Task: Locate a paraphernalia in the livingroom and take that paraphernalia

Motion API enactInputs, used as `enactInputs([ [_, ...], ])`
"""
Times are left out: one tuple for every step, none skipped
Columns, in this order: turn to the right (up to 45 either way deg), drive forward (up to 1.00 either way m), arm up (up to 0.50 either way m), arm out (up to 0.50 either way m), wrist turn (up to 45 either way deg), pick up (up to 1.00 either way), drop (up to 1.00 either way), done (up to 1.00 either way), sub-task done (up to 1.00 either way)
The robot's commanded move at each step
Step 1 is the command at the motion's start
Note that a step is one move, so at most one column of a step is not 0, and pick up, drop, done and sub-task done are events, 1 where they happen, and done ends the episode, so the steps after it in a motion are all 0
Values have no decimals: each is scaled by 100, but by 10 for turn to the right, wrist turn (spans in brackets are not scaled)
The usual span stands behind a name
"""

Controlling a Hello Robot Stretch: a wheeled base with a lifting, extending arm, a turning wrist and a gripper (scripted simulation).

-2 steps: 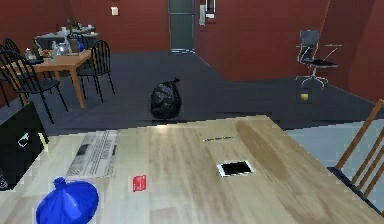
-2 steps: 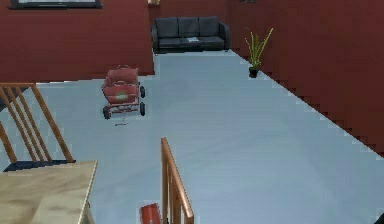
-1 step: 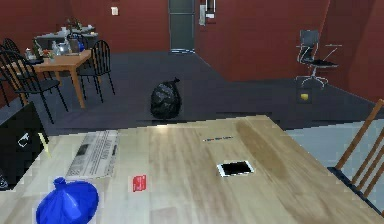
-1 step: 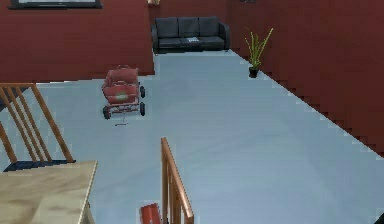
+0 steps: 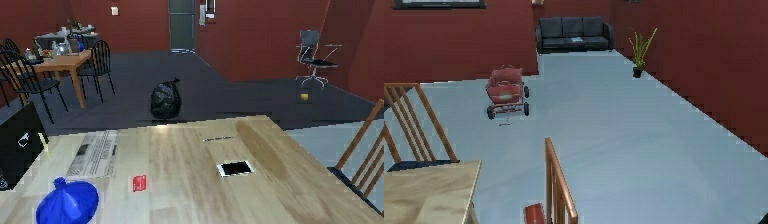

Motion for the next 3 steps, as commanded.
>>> enactInputs([
  [0, 0, 0, 0, 450, 0, 0, 0, 0],
  [0, 0, 0, 0, 450, 0, 0, 0, 0],
  [0, 0, 0, 0, 450, 0, 0, 0, 0],
])
